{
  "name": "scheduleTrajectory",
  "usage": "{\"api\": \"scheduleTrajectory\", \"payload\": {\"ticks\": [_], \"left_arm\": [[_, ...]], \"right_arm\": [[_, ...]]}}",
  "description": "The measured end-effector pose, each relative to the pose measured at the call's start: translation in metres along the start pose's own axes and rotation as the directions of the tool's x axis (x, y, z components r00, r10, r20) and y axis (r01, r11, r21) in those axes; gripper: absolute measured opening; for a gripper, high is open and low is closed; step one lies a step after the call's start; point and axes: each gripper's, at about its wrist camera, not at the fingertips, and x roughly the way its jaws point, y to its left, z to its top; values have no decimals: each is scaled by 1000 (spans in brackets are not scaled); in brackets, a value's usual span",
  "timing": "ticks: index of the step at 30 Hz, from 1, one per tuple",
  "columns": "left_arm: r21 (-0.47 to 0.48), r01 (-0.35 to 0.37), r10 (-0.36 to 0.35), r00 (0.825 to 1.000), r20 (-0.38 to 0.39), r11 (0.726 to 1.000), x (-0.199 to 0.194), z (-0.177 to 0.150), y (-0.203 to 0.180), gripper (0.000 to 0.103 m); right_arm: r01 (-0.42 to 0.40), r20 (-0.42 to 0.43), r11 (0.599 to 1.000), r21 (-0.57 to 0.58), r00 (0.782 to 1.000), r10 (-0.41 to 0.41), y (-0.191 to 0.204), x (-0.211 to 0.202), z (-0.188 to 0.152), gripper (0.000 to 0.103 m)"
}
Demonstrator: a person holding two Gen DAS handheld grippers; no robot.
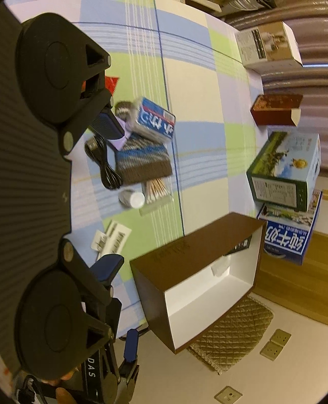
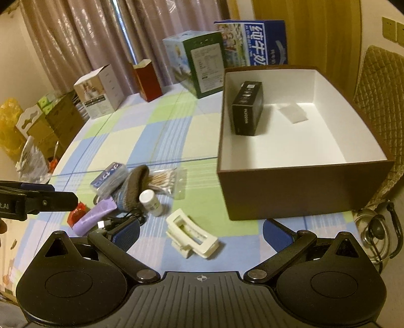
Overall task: Organize objects
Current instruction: 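Move both tools back over the table, right tool toward the white hair clip, then close the right tool on the white hair clip while the left tool approaches the blue toothbrush box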
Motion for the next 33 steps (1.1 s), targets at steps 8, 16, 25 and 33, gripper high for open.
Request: {"api": "scheduleTrajectory", "payload": {"ticks": [8,16,25,33], "left_arm": [[-49,-53,52,998,-23,997,-1,-18,33,95],[-99,-120,117,993,-34,988,-1,-36,69,95],[-70,-155,153,988,-30,985,11,-48,88,92],[-13,-151,150,988,-38,988,30,-44,98,87]], "right_arm": [[-16,-47,996,-93,999,12,13,34,-11,100],[-34,-91,974,-222,996,14,27,69,-19,82],[-11,-126,944,-330,991,-32,35,98,-25,78],[30,-143,927,-375,986,-90,36,115,-31,47]]}}
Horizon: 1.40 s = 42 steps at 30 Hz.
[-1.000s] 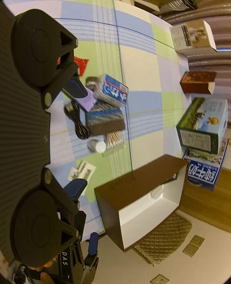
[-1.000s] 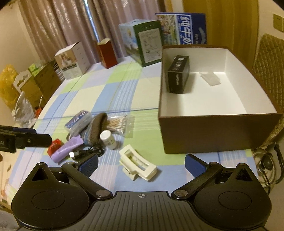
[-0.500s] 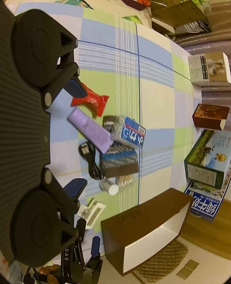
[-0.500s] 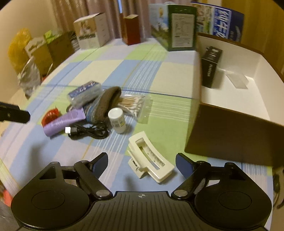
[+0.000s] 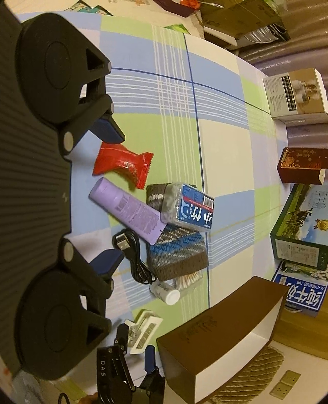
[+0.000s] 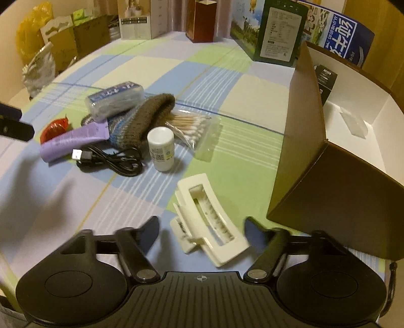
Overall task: Organize objects
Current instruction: 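Close the right tool on the white hair clip while the left tool approaches the blue toothbrush box, then close the left tool on the blue toothbrush box and lift it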
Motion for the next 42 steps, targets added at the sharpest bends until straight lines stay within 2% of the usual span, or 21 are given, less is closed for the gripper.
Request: {"api": "scheduleTrajectory", "payload": {"ticks": [2,5,10,12,14,15,22,26,38,40,42], "left_arm": [[7,10,-10,1000,-1,1000,4,5,2,87],[23,15,-15,1000,0,1000,11,13,2,87],[39,41,-41,999,-5,998,21,25,0,87],[44,55,-54,998,-13,998,26,29,-2,87],[49,63,-62,998,-19,997,30,32,-3,87],[53,68,-67,998,-19,996,31,34,-3,87],[88,83,-82,997,-8,993,41,52,-5,87],[126,83,-84,996,0,989,54,67,-9,87],[193,104,-89,992,-85,976,116,97,-11,73],[197,107,-89,991,-96,975,124,99,-11,67],[196,111,-91,990,-108,974,129,101,-11,54]], "right_arm": [[-12,5,1000,28,1000,12,-3,-1,0,42],[-8,4,997,74,1000,8,-6,-2,1,41],[-33,-4,989,143,999,34,-7,-1,6,42],[-23,-1,989,144,1000,23,-4,2,8,48],[-13,1,989,149,1000,13,-2,6,9,44],[-16,11,987,160,1000,14,-2,5,10,38],[-24,100,961,275,995,-3,-7,-13,34,38],[-35,116,950,312,993,-1,-10,-17,48,38],[-29,118,934,355,993,-14,-18,-17,64,38],[-30,116,934,355,993,-12,-18,-17,65,38],[-33,116,935,354,993,-9,-18,-18,66,38]]}}
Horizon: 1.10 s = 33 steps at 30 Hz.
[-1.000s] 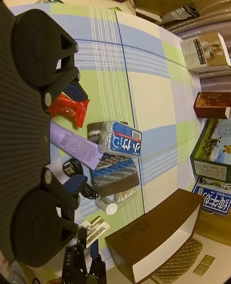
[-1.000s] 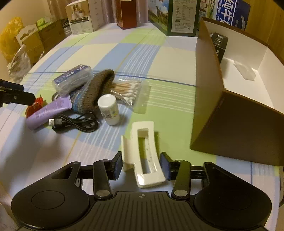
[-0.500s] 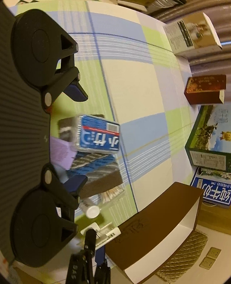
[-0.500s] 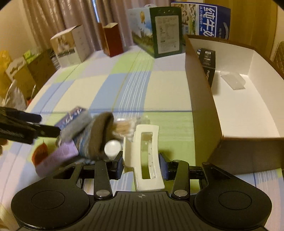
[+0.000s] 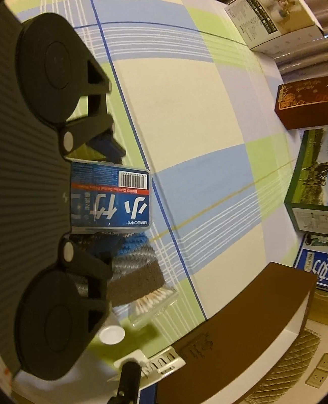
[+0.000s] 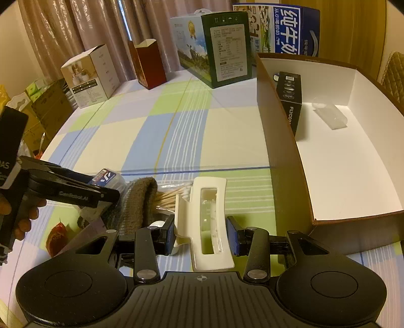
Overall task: Organize objects
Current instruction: 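Close the left tool on the blue toothbrush box and lift it, then carry the blue box in the left tool and the clip in the right tool into the brown box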
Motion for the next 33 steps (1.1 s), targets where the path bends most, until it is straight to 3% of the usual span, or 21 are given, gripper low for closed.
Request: {"api": "scheduleTrajectory", "payload": {"ticks": [8,17,25,33], "left_arm": [[-21,-21,22,999,39,1000,-18,-4,-1,54],[-68,-11,20,993,120,998,-79,-4,-16,54],[-34,29,-22,983,180,999,-114,10,-60,54],[44,100,-107,973,204,994,-121,32,-130,54]], "right_arm": [[-44,28,999,-14,999,44,5,-13,6,38],[-102,93,994,-41,990,106,10,-45,12,38],[-100,163,995,-29,981,104,-16,-87,15,38],[-26,226,999,25,974,20,-77,-123,19,38]]}}
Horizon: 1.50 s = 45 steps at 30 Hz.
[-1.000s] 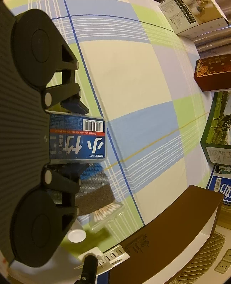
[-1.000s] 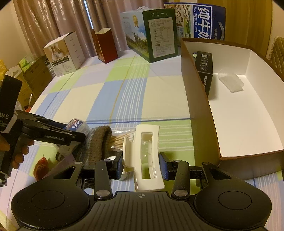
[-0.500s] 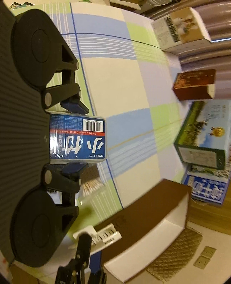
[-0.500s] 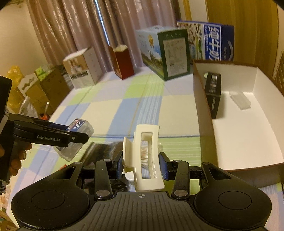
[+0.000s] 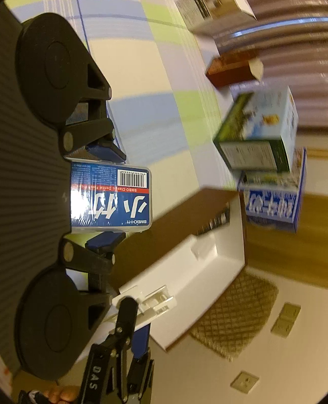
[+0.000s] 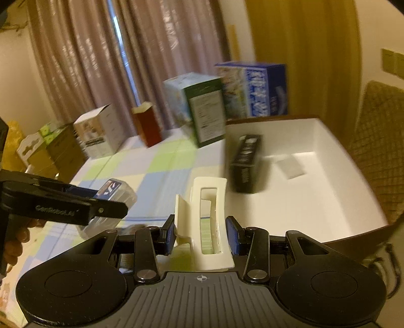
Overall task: Organize objects
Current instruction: 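Carry the blue box in the left tool and the clip in the right tool into the brown box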
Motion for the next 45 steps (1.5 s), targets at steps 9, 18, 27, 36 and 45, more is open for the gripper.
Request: {"api": "scheduleTrajectory", "payload": {"ticks": [9,18,27,36,45], "left_arm": [[41,80,-81,997,15,996,31,41,-71,54],[32,92,-91,996,-20,995,81,73,-115,54],[46,50,-44,990,-131,998,145,77,-135,54],[164,63,-18,966,-258,984,194,67,-150,54],[192,69,-9,954,-299,979,209,64,-151,56]], "right_arm": [[103,40,994,28,994,-104,-80,-13,26,38],[126,-34,992,-11,991,-126,-131,19,37,38],[108,-169,990,-86,978,-122,-160,64,31,38],[35,-270,974,-226,958,-97,-166,86,28,38],[14,-291,955,-295,951,-104,-165,97,29,38]]}}
